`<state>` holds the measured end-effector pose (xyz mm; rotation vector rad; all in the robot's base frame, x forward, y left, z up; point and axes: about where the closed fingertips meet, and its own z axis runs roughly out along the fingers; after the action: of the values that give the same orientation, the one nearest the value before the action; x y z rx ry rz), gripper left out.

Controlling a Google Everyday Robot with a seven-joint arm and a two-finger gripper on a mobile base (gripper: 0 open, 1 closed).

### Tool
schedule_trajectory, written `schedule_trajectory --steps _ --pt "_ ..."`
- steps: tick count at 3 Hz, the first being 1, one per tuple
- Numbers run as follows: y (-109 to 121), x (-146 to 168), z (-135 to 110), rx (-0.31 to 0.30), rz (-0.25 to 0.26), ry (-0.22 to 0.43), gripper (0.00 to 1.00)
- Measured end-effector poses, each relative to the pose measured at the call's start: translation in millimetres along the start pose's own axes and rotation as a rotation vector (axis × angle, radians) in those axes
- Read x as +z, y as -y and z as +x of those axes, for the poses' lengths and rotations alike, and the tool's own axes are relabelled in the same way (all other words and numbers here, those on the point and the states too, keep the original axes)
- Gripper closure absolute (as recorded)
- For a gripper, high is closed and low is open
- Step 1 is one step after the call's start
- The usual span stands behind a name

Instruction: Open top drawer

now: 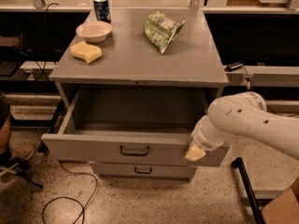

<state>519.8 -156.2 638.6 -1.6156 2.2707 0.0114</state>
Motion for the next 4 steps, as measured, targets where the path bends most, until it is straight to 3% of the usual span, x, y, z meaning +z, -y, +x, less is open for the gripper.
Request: schedule_trajectory --steps 1,4 --pt "-0.1 0.0 0.0 0.0 0.0 0.0 0.81" --pt "-0.5 0.1 -0.3 -0.001 -0.001 0.0 0.11"
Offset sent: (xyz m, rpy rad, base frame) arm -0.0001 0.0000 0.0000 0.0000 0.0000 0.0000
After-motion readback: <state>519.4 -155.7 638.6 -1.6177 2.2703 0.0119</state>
